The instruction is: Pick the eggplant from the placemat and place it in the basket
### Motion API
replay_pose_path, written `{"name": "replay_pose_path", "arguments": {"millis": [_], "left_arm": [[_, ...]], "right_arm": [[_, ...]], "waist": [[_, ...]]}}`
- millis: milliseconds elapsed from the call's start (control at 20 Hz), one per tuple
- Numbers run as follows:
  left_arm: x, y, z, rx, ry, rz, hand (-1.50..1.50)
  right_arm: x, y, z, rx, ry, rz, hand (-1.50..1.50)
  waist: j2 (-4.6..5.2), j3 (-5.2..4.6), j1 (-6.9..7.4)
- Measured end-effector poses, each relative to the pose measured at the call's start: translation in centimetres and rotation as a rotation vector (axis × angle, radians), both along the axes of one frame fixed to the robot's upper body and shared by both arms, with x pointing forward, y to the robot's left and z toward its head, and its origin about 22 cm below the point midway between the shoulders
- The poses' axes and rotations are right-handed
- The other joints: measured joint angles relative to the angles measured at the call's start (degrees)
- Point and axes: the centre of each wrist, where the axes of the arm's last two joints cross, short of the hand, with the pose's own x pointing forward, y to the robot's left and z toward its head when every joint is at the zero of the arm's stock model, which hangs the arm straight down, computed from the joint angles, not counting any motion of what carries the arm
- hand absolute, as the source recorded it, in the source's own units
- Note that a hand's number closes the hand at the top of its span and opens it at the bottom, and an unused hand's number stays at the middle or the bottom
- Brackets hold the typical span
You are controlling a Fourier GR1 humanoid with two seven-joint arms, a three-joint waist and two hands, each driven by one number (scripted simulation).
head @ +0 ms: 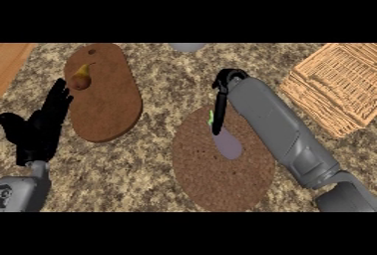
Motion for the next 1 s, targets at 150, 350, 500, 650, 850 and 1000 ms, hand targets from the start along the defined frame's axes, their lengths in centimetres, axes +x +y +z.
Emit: {"name": "replay_pose_path", "arguments": {"millis": [150, 350, 500, 650, 850, 1000], "left_arm": [[0.3, 0.1, -0.1, -0.002, 0.001, 0.004, 0.00], [0.1, -0.5, -0.6, -0.009, 0.007, 0.007, 0.00], [0.2, -0.4, -0.6, -0.005, 0.005, 0.005, 0.00], [0.4, -0.2, -0.4, -0.004, 0.001, 0.001, 0.00], [0.7, -0.4, -0.5, -0.005, -0.001, 0.003, 0.00], [0.3, -0.7, -0.3, 0.000, 0.004, 0.000, 0.00]], "right_arm": [[-0.6, 0.5, 0.0, 0.024, -0.015, -0.002, -1.50], [-1.5, 0.5, -0.6, 0.043, -0.025, -0.003, -1.50], [-2.1, 0.5, -1.2, 0.043, -0.024, -0.006, -1.50], [-2.4, 0.3, -2.5, 0.014, -0.010, -0.005, -1.50], [-2.8, 0.1, -3.4, -0.020, -0.006, 0.008, -1.50], [-3.2, -0.1, -3.9, -0.024, -0.002, 0.015, -1.50]], "waist": [[-0.04, -0.01, -0.18], [-0.07, -0.01, -0.24], [-0.06, -0.01, -0.20], [0.05, -0.01, -0.02], [0.07, 0.00, 0.00], [0.02, -0.01, 0.01]]}}
